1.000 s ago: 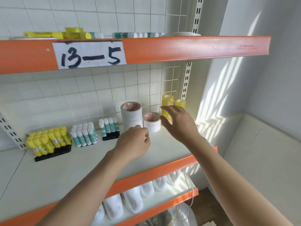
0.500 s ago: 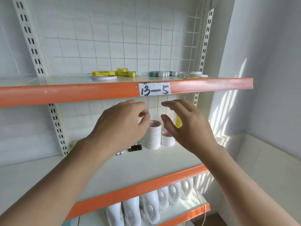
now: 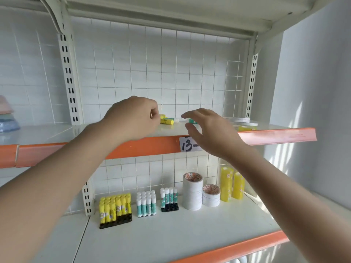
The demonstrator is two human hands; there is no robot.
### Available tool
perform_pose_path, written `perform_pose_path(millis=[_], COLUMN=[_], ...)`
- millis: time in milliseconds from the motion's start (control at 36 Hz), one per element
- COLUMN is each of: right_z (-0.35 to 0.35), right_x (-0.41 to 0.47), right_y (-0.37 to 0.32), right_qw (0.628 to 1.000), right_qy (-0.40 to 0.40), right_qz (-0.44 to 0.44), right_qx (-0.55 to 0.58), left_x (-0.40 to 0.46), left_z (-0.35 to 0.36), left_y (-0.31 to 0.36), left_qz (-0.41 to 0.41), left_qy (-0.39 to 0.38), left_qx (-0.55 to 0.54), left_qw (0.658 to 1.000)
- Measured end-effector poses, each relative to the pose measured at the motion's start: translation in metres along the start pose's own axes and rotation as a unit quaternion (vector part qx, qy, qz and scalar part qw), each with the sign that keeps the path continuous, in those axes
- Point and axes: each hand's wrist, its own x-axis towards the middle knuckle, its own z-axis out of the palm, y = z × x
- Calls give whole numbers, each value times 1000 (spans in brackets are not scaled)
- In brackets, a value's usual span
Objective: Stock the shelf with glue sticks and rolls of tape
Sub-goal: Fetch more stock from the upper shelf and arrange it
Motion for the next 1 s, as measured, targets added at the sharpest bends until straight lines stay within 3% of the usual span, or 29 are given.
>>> perform_pose_path(millis=[306, 500, 722, 1000], right_z=[53, 85, 99, 104], right_x=[96, 134, 145, 147], right_y=[43, 61, 63, 68], right_qw=[958, 914, 904, 946], right_qy=[-276, -384, -412, -314], right_qz=[-36, -72, -66, -52], right_qx=[-70, -108, -96, -62], left_x=[74, 107, 117, 114], left_z=[36, 55, 80, 76], left_y=[-60, -67, -74, -84], left_qz=[-73, -87, -94, -97], left_qy=[-118, -218, -260, -247], left_qx=[127, 138, 53, -56], left_qw=[982, 962, 960, 962])
